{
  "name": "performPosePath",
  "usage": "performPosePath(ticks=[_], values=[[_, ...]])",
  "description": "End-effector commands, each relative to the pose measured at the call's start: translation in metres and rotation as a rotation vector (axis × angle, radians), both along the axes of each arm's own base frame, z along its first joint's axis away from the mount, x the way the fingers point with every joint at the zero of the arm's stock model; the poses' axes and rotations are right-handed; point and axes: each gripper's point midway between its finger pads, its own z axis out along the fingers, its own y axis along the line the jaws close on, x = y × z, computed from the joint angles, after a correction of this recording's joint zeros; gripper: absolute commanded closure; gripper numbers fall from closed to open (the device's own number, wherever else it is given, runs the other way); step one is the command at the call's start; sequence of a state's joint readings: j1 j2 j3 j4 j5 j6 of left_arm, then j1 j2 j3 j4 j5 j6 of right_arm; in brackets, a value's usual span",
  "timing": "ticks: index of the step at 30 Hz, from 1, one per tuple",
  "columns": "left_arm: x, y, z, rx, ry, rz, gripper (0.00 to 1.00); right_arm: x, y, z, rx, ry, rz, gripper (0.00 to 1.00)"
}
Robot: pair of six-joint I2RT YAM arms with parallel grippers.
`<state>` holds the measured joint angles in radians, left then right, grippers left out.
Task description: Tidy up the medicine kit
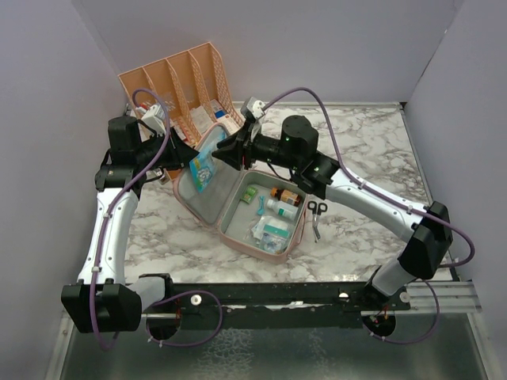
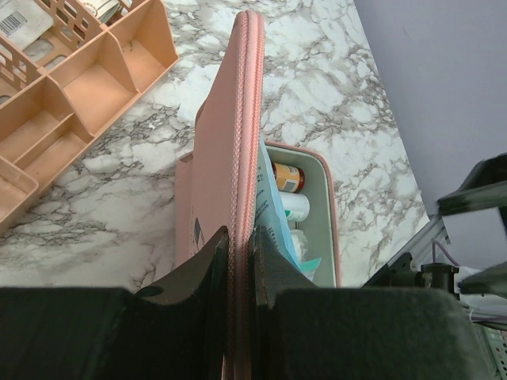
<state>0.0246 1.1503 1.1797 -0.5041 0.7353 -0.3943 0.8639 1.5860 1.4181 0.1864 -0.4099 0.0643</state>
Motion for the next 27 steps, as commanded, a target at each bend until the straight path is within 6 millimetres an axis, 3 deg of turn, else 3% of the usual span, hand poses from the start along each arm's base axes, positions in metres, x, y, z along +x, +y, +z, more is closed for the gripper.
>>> performPosePath(ticks=[1, 6, 14, 20, 27], values=[[-0.003, -0.001, 0.008, 0.007, -0.024, -0.006, 1.0, -0.01, 0.002, -0.059, -0.059, 0.461, -0.068, 0.71], [-0.002, -0.002, 0.011, 0.004, -0.028, -0.009, 1.0, -0.017, 0.016, -0.078, -0.128, 0.439, -0.038, 0.78], [-0.005, -0.004, 0.012, -0.01, -0.022, -0.022, 1.0, -0.013, 0.048, -0.092, -0.19, 0.391, -0.032, 0.78], [-0.011, -0.008, 0.013, -0.033, -0.015, -0.042, 1.0, 0.003, 0.057, -0.109, -0.197, 0.369, -0.163, 0.76], [-0.016, -0.011, 0.014, -0.056, -0.009, -0.055, 1.0, 0.036, 0.046, -0.124, -0.152, 0.458, -0.414, 0.75]])
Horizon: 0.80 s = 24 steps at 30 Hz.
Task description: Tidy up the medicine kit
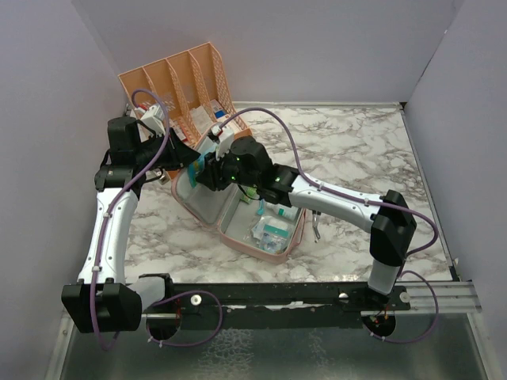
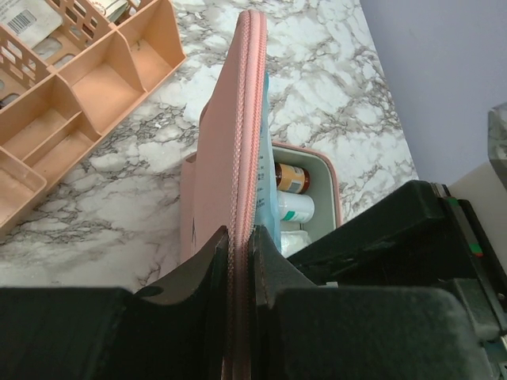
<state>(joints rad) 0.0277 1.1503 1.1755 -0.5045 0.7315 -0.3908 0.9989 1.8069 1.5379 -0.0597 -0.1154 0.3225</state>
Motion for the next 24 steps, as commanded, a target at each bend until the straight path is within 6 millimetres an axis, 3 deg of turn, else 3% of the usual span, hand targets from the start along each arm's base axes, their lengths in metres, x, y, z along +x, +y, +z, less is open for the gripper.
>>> performPosePath(ticks=[1, 7, 15, 19, 24], values=[[-0.016, -0.013, 0.016, -0.061, -0.013, -0.063, 1.0, 0.042, -0.009, -0.009, 0.004, 0.02, -0.262, 0.75], [-0.016, -0.014, 0.015, -0.066, -0.009, -0.068, 1.0, 0.049, -0.013, 0.0, 0.027, -0.018, -0.305, 0.75], [-0.012, -0.011, 0.015, -0.051, -0.019, -0.054, 1.0, 0.005, 0.0, 0.025, 0.049, -0.092, -0.004, 0.74], [-0.01, -0.009, 0.016, -0.04, -0.027, -0.043, 1.0, -0.009, -0.011, 0.046, 0.086, -0.129, 0.039, 0.7], [-0.009, -0.008, 0.015, -0.031, -0.029, -0.036, 1.0, -0.006, -0.027, 0.066, 0.114, -0.161, -0.026, 0.67]])
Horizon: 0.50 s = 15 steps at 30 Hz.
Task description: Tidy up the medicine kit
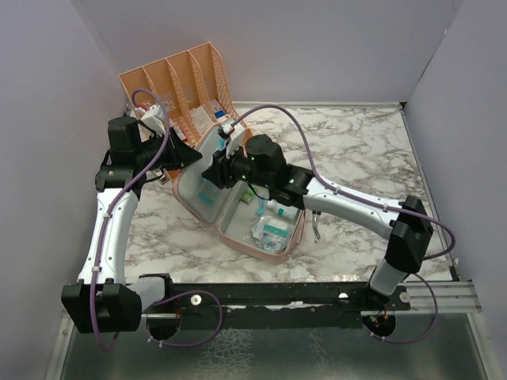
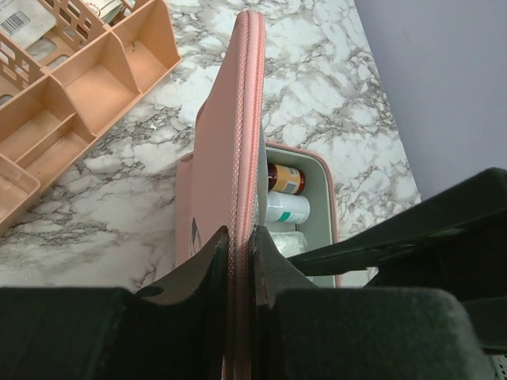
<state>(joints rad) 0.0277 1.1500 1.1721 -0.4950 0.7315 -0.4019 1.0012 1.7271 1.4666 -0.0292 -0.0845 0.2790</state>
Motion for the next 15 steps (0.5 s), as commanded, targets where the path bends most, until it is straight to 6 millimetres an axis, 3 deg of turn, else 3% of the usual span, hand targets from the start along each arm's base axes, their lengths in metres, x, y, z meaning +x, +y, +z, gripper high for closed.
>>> performPosePath(ticks=[1, 8, 15], values=[[-0.009, -0.007, 0.014, -0.022, -0.032, -0.037, 1.0, 0.001, -0.013, 0.052, 0.104, -0.094, -0.031, 0.67], [-0.009, -0.006, 0.012, -0.019, -0.028, -0.031, 1.0, 0.029, -0.026, 0.044, 0.069, -0.038, -0.226, 0.67], [-0.01, -0.007, 0.012, -0.021, -0.026, -0.033, 1.0, 0.038, -0.022, 0.025, -0.034, -0.011, -0.246, 0.67]])
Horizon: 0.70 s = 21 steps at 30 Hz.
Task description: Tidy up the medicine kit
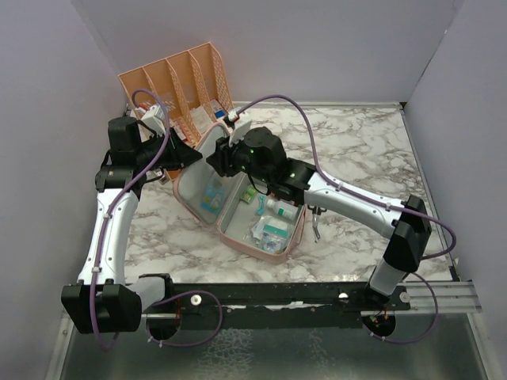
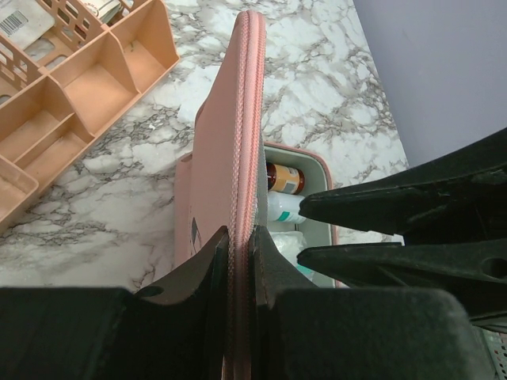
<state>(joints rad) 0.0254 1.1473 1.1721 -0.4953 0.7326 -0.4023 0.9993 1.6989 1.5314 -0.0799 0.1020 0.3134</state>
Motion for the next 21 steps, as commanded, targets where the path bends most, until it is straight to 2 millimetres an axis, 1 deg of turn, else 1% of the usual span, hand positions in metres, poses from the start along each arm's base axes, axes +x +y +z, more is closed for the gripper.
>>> performPosePath(ticks=[1, 3, 4, 9, 15, 16, 21], values=[[-0.009, -0.006, 0.01, -0.021, -0.022, -0.03, 1.0, 0.013, 0.0, -0.011, -0.081, 0.023, -0.048, 0.67], [-0.009, -0.006, 0.01, -0.022, -0.019, -0.032, 1.0, 0.016, 0.005, -0.016, -0.116, 0.017, -0.03, 0.67], [-0.009, -0.006, 0.009, -0.023, -0.019, -0.032, 1.0, 0.019, 0.007, -0.022, -0.139, 0.018, -0.033, 0.67], [-0.01, -0.007, 0.009, -0.025, -0.017, -0.035, 1.0, 0.035, 0.008, -0.042, -0.237, 0.013, -0.08, 0.71], [-0.012, -0.008, 0.011, -0.03, -0.02, -0.044, 1.0, 0.05, -0.004, -0.068, -0.337, 0.019, -0.178, 0.75], [-0.012, -0.008, 0.012, -0.03, -0.024, -0.044, 1.0, 0.055, -0.012, -0.079, -0.378, 0.031, -0.229, 0.77], [-0.011, -0.007, 0.011, -0.028, -0.021, -0.04, 1.0, 0.059, -0.023, -0.094, -0.434, 0.06, -0.274, 0.78]])
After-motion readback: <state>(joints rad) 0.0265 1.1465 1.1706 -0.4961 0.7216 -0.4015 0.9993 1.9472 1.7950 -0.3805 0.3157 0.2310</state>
